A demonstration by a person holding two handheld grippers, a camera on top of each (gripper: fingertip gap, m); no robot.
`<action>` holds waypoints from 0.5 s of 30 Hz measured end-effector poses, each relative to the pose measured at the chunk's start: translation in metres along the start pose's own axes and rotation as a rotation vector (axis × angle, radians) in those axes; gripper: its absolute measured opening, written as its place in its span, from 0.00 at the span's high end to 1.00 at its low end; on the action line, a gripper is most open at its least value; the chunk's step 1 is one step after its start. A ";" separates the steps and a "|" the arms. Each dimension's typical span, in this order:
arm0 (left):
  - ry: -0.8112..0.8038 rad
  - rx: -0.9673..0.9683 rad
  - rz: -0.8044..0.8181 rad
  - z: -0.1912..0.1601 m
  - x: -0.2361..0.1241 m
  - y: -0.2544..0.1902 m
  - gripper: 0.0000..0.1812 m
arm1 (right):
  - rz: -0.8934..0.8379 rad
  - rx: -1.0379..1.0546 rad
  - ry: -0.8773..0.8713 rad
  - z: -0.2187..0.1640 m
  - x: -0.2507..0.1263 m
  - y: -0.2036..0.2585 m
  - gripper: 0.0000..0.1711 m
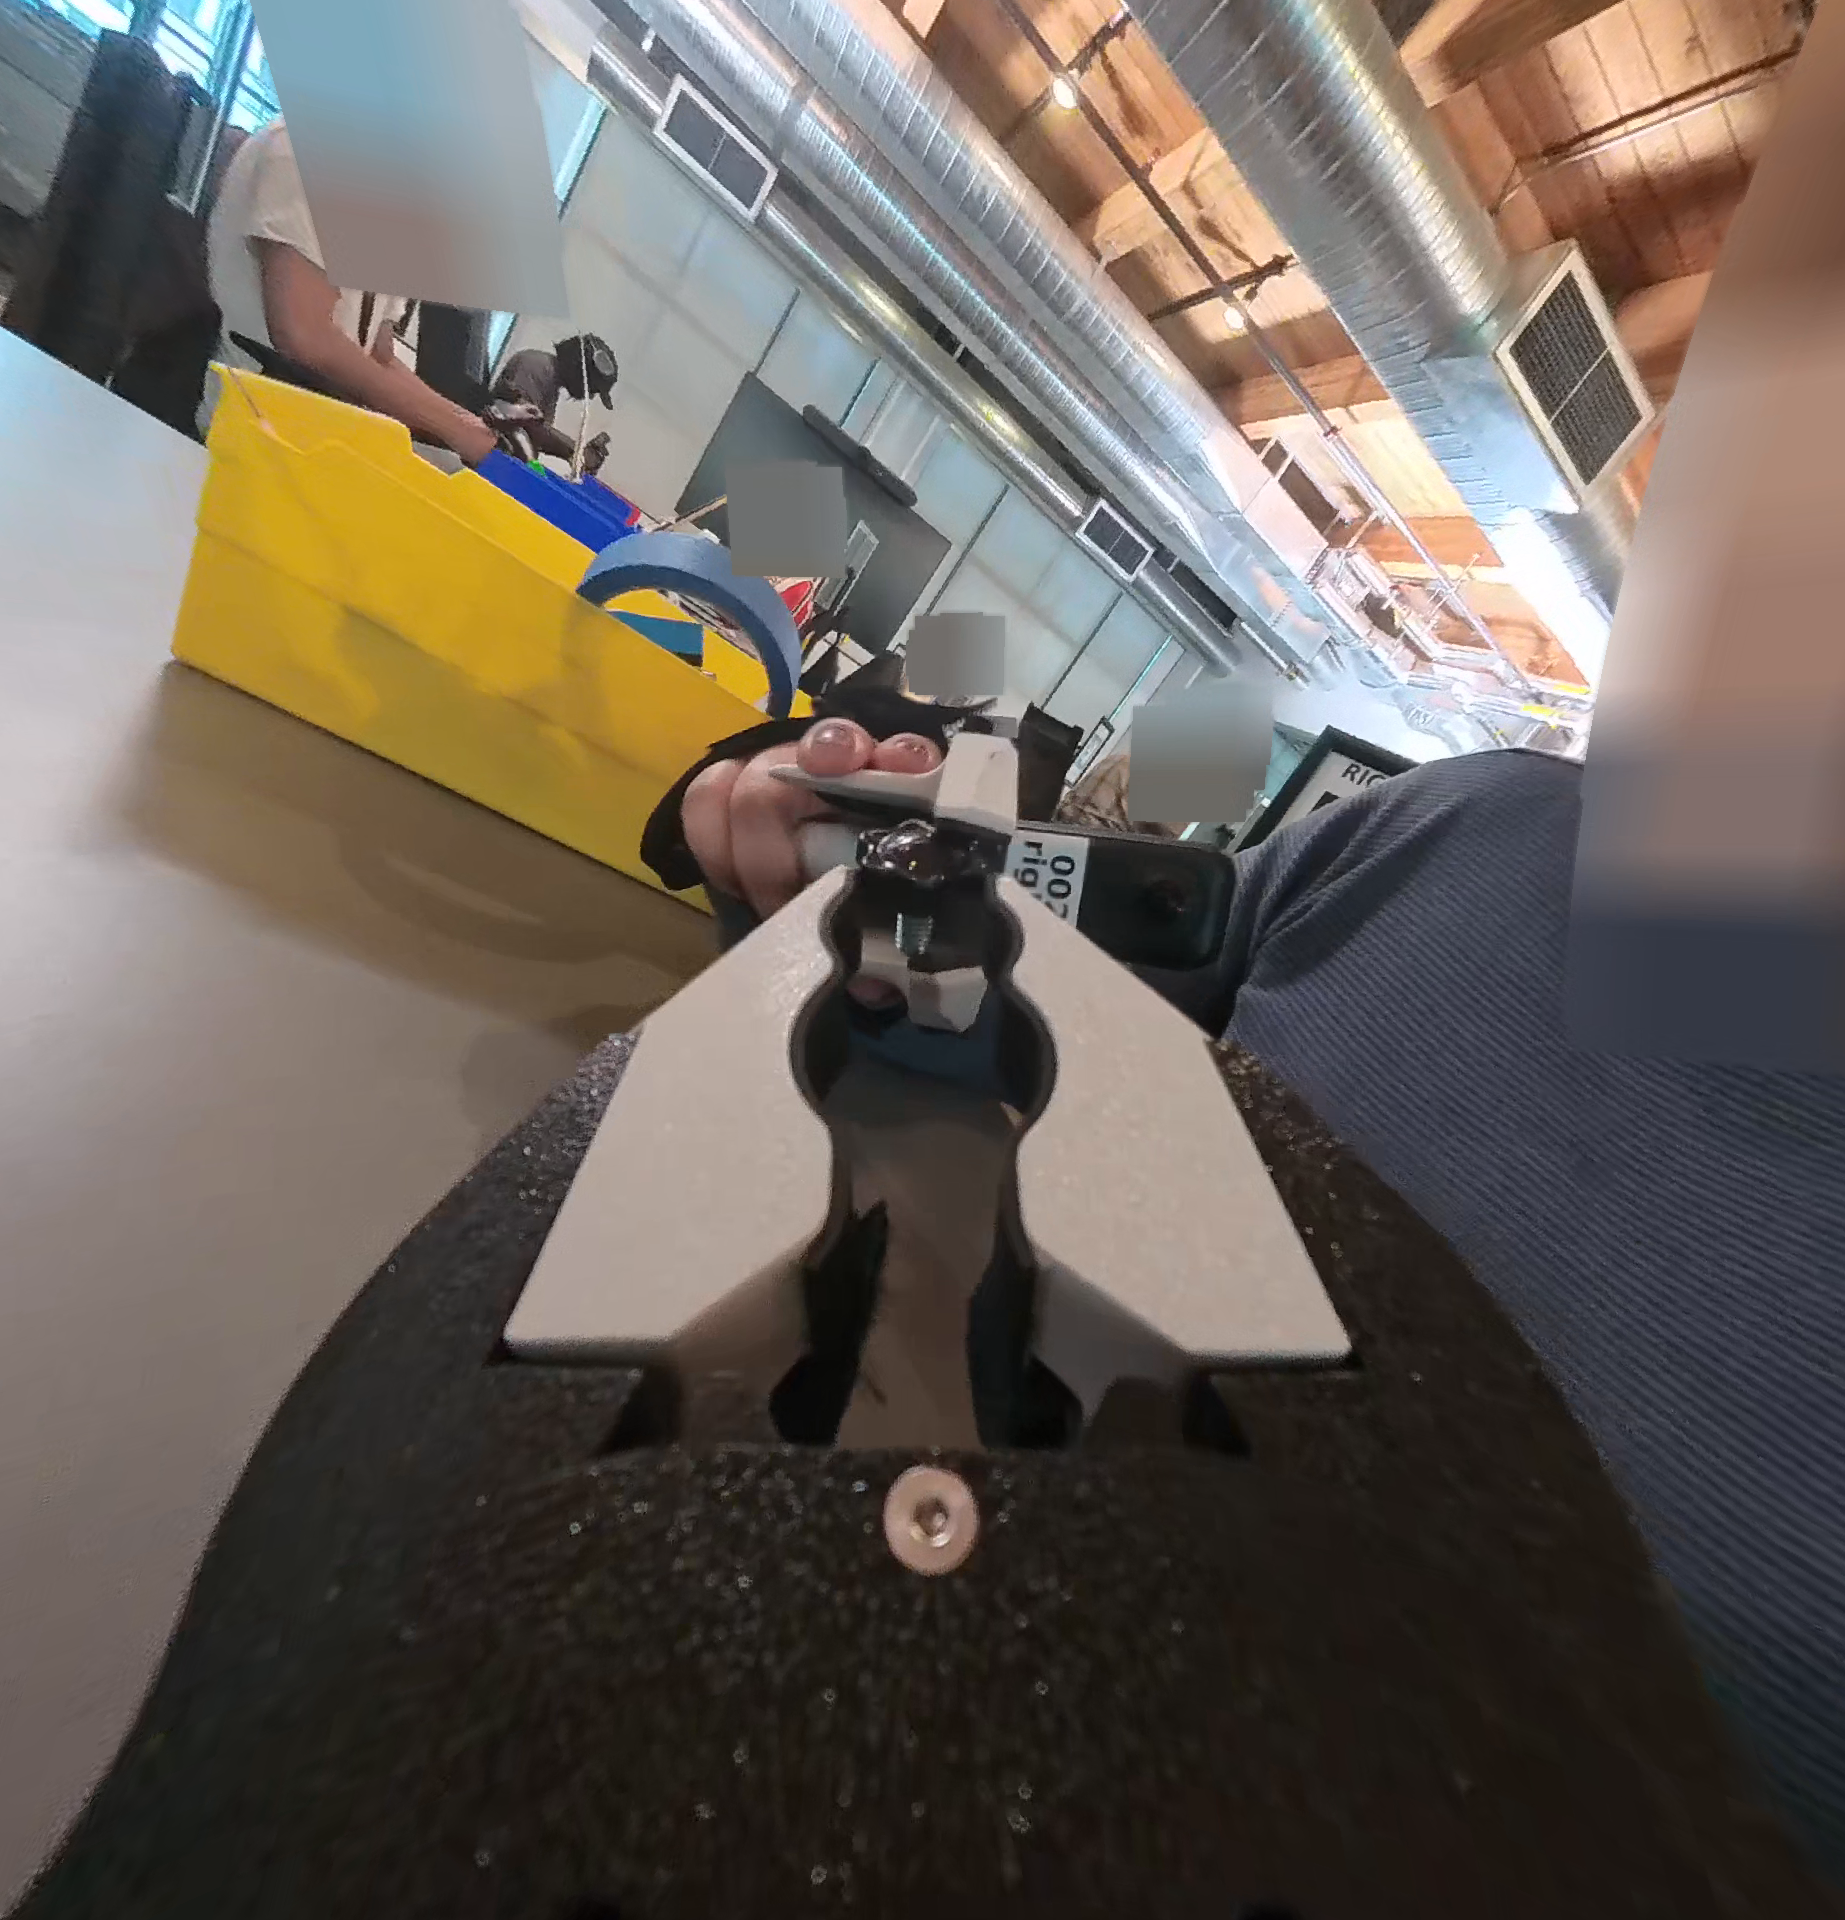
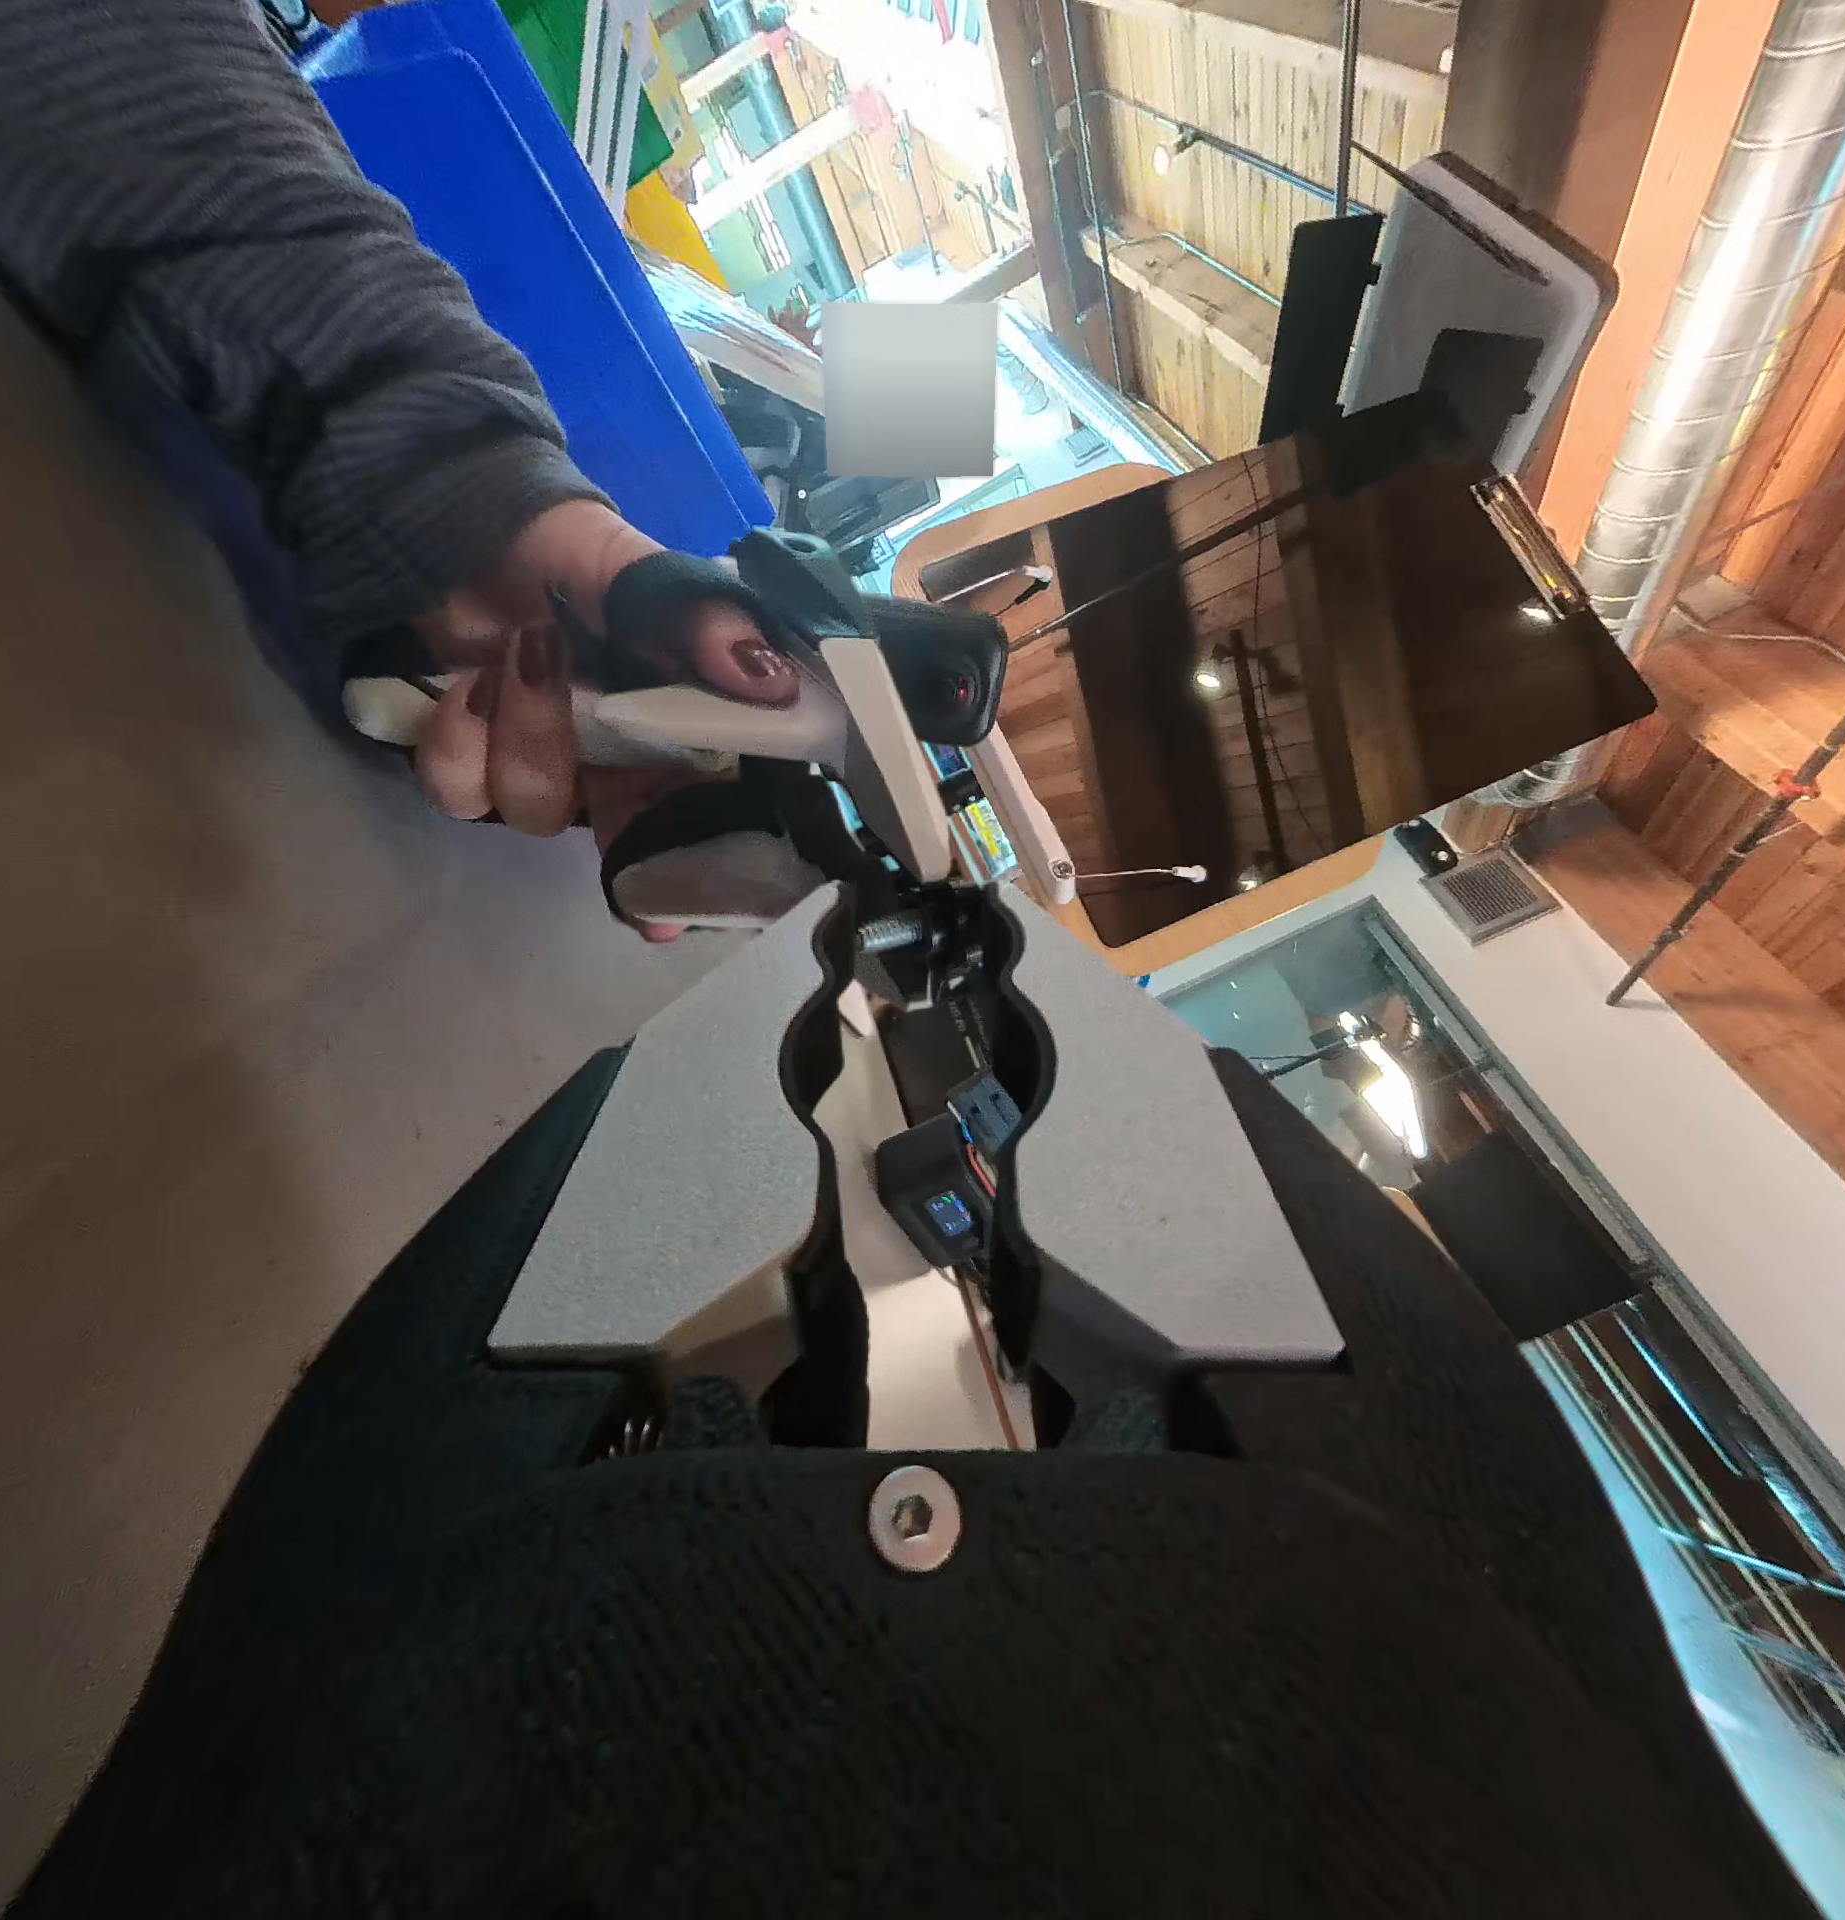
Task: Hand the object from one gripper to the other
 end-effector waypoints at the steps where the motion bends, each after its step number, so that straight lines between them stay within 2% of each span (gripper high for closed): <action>1: 0.010 0.018 0.004 0.000 0.000 -0.001 0.89 | 0.001 0.000 -0.003 0.000 0.000 0.000 0.87; 4: 0.041 0.091 0.040 0.001 -0.001 -0.002 0.89 | 0.005 0.027 -0.002 0.000 0.000 0.000 0.87; 7: 0.049 0.261 0.112 0.009 -0.005 -0.007 0.89 | 0.029 0.247 0.040 -0.007 0.001 -0.008 0.80; 10: 0.150 0.586 0.305 0.017 -0.012 -0.011 0.89 | 0.156 0.729 0.096 -0.019 0.002 -0.018 0.78; 13: 0.378 1.010 0.509 0.012 -0.008 -0.016 0.89 | 0.345 1.354 0.140 -0.029 0.007 -0.023 0.74; 15: 0.517 1.225 0.586 0.004 0.000 -0.016 0.89 | 0.416 1.623 0.145 -0.034 0.009 -0.022 0.72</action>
Point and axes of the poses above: each gripper's, where its closed fingertips meet, x out along the fingers, z out of its top, y = z × x across the jaws, the point moved 5 cm from there along -x, back along the fingers, and after that the axes turned 11 degrees about -z, right-handed, at the moved point
